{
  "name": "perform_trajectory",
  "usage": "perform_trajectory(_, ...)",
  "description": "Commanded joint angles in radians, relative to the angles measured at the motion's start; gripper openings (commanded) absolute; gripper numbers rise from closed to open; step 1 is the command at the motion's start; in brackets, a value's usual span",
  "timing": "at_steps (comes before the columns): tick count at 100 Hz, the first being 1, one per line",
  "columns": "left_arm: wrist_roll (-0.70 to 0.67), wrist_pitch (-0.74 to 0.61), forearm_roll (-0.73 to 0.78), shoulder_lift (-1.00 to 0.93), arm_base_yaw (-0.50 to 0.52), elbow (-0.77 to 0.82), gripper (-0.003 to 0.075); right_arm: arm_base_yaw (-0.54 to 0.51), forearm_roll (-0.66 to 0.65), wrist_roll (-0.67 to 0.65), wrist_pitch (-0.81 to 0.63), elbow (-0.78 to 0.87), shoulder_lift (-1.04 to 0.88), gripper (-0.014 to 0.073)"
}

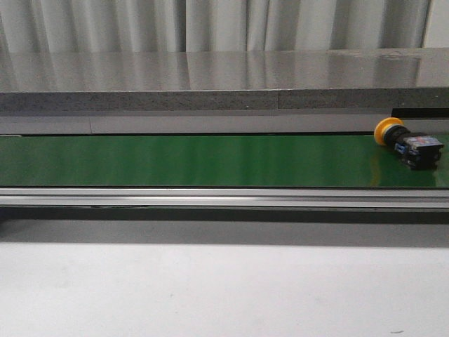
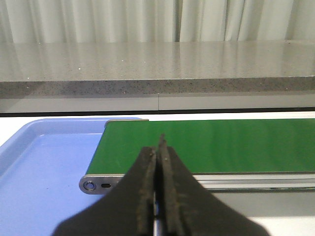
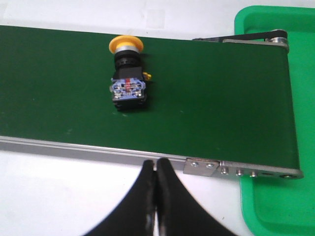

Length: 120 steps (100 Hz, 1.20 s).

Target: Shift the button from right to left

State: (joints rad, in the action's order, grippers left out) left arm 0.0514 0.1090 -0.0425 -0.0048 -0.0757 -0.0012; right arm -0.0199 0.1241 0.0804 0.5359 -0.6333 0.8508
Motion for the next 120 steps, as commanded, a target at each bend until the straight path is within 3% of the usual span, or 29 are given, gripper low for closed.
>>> perform_trajectory(1,-0.010,-0.075,-0.004,-0.032,-0.008,0.045,-0.0020,0.002,-0.006,0.002,-0.089,0.029,-0.088,-0.0067)
perform_trajectory(29,-0.010,-0.075,-0.004,-0.032,-0.008,0.045,-0.0020,0.002,-0.005,0.002,-0.155,0.181,-0.349,-0.0067)
perform_trajectory(56,-0.010,-0.075,-0.004,-0.032,-0.008,0.045,-0.0020,0.002,-0.005,0.002,-0.110,0.236,-0.562,-0.0067)
perform_trajectory(89,-0.010,-0.075,-0.004,-0.032,-0.008,0.045,-0.0020,0.002,0.001,0.002,-0.078,0.236,-0.685,-0.0067)
perform_trajectory(120,-0.010,-0.075,-0.004,-0.032,-0.008,0.045,-0.0020,0.002,0.007,0.002,-0.071,0.236,-0.687,-0.0067)
